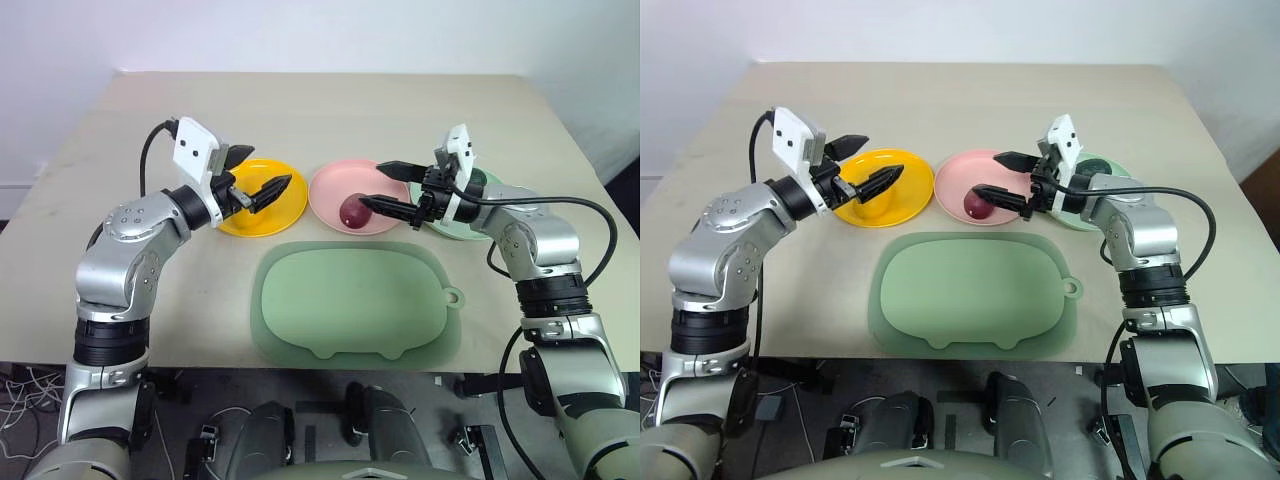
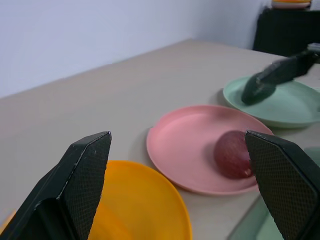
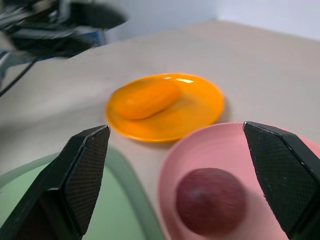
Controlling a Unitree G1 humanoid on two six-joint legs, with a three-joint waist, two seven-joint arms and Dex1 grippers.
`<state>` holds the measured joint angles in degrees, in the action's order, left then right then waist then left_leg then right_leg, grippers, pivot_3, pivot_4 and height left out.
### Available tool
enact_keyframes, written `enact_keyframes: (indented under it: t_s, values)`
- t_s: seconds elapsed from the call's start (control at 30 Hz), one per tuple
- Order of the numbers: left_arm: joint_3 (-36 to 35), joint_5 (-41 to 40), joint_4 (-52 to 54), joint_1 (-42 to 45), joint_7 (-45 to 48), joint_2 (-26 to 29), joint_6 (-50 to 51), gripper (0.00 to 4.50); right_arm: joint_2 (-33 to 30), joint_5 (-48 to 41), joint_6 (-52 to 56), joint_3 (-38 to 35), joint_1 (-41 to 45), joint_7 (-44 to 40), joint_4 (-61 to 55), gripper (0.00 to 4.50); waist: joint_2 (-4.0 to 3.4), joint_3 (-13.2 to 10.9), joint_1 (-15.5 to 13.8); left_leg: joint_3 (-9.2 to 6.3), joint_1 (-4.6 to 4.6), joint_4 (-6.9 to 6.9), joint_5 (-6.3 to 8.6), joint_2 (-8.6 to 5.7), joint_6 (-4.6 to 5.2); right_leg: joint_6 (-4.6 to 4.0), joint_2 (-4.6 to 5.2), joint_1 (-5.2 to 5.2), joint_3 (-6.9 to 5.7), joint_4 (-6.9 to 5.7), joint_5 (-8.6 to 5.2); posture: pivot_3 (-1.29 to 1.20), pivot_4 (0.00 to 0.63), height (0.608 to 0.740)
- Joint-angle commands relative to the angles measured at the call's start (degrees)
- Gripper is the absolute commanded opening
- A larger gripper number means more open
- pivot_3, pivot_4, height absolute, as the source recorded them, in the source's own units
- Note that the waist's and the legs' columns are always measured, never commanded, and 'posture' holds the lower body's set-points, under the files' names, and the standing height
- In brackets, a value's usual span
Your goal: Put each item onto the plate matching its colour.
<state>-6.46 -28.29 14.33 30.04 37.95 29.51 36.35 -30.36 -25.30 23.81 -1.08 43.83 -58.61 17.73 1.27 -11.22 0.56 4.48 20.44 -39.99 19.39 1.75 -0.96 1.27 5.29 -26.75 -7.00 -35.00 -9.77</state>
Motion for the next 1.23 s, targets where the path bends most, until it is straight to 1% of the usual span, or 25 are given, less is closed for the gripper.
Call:
enact_keyframes:
  t_s: [0.03, 0.13, 0.2, 0.27, 0.4, 0.5, 0.53, 0.63, 0.77, 0.83, 0.9, 1.07, 1.23]
  values:
    - [-1.43, -4.4, 5.03, -2.95, 3.23, 0.79, 0.26, 4.45, -0.52, 0.3, -2.25, -2.02, -0.37, -0.22, 0.55, 4.5, 0.0, 0.0, 0.03, 0.0, 0.0, 0.0, 0.0, 0.0, 0.0, 0.0, 0.0, 0.0, 0.0, 0.0, 0.0, 0.0, 0.15, 0.74]
    - [-3.0, -9.76, 6.51, -5.08, 7.13, 3.39, 3.53, 4.45, -0.53, -0.4, -1.58, -2.45, -0.55, -0.27, 0.05, 4.5, 0.0, 0.0, 0.05, -0.01, 0.01, 0.0, 0.02, 0.01, 0.03, 0.0, -0.03, -0.02, 0.0, 0.0, 0.0, 0.0, 0.15, 0.74]
    - [-5.61, -15.94, 6.27, -5.65, 10.66, 5.88, 7.11, 4.45, -1.51, -1.02, -1.03, -2.66, -1.14, -1.76, -0.87, 4.5, 0.0, 0.0, 0.07, -0.01, -0.01, 0.0, 0.05, 0.02, 0.09, 0.0, -0.04, -0.02, 0.01, 0.01, -0.01, 0.0, 0.15, 0.74]
    - [-7.0, -17.82, 5.28, -5.93, 14.14, 8.52, 7.07, 4.45, -2.15, -0.76, -1.11, -2.72, -1.16, -2.36, -0.84, 4.5, -0.01, 0.0, 0.09, -0.02, -0.02, 0.0, 0.06, 0.03, 0.12, 0.0, -0.05, -0.02, 0.01, 0.03, -0.01, 0.0, 0.15, 0.74]
    - [-8.92, -17.96, -0.64, -3.66, 17.03, 13.01, 6.94, 4.45, -3.37, -1.11, -0.7, -3.12, -0.98, -4.18, -0.65, 4.5, -0.01, -0.01, 0.0, -0.02, -0.03, -0.01, 0.07, 0.0, 0.13, 0.0, -0.06, 0.0, 0.01, 0.1, -0.02, 0.0, 0.15, 0.74]
    - [-12.14, -23.31, -5.66, -0.77, 20.77, 16.52, 10.8, 4.45, -5.41, -2.42, 0.98, -4.19, -1.78, -6.53, -2.04, 4.5, -0.02, -0.01, -0.01, -0.02, 0.0, -0.01, 0.07, -0.01, 0.13, 0.0, -0.08, -0.02, 0.01, 0.1, -0.02, 0.0, 0.15, 0.74]
    - [-12.2, -23.47, -6.7, 0.03, 21.38, 17.21, 10.9, 4.45, -6.19, -3.41, 1.95, -4.75, -2.43, -7.47, -3.2, 4.5, -0.02, -0.01, -0.11, -0.03, 0.02, -0.01, 0.07, -0.01, 0.13, 0.0, -0.08, -0.02, 0.01, 0.09, -0.02, 0.0, 0.15, 0.74]
    - [-10.94, -23.16, -7.38, 0.52, 22.59, 18.0, 11.1, 4.45, -8.19, -5.68, 4.12, -5.37, -4.55, -10.35, -6.24, 4.5, -0.02, -0.01, -0.03, -0.04, 0.02, 0.01, 0.07, 0.0, 0.13, 0.01, -0.07, 0.0, 0.0, 0.09, -0.02, 0.0, 0.15, 0.74]
    - [-10.96, -24.65, -7.84, 0.41, 24.5, 19.28, 13.46, 4.45, -9.24, -7.36, 6.49, -6.07, -5.29, -11.02, -8.06, 4.5, -0.02, -0.01, 0.12, -0.01, -0.03, 0.0, 0.07, -0.01, 0.13, 0.01, -0.07, 0.01, 0.02, 0.11, -0.02, 0.0, 0.15, 0.74]
    - [-11.85, -26.95, -6.61, 0.0, 26.56, 20.45, 15.63, 4.45, -10.42, -8.02, 7.04, -5.9, -6.91, -12.76, -10.11, 4.5, -0.02, -0.02, 0.1, 0.0, -0.02, 0.0, 0.07, 0.01, 0.12, 0.0, -0.12, -0.01, 0.03, 0.11, -0.02, 0.0, 0.15, 0.74]
    - [-12.45, -28.14, -6.58, 0.03, 26.62, 21.1, 17.19, 4.45, -11.11, -8.58, 7.77, -6.0, -8.25, -13.2, -11.38, 4.5, -0.02, -0.02, 0.07, -0.02, 0.0, 0.01, 0.05, 0.05, 0.09, 0.0, -0.18, -0.02, 0.03, 0.1, -0.02, 0.0, 0.15, 0.74]
    - [-12.18, -27.46, -5.57, -0.74, 26.02, 21.92, 16.86, 4.45, -10.49, -8.31, 7.21, -6.02, -8.64, -11.93, -11.6, 4.5, -0.02, -0.02, 0.05, 0.0, -0.03, 0.0, 0.08, 0.03, 0.13, 0.0, -0.16, -0.01, 0.05, 0.14, -0.03, 0.0, 0.15, 0.74]
    - [-11.13, -27.62, -4.51, -1.3, 25.27, 21.6, 17.18, 4.45, -9.08, -8.07, 6.1, -5.57, -6.88, -11.21, -10.35, 4.5, -0.02, -0.02, 0.06, 0.0, -0.02, 0.0, 0.04, 0.04, 0.07, 0.0, -0.16, -0.02, 0.06, 0.15, -0.03, 0.0, 0.15, 0.74]
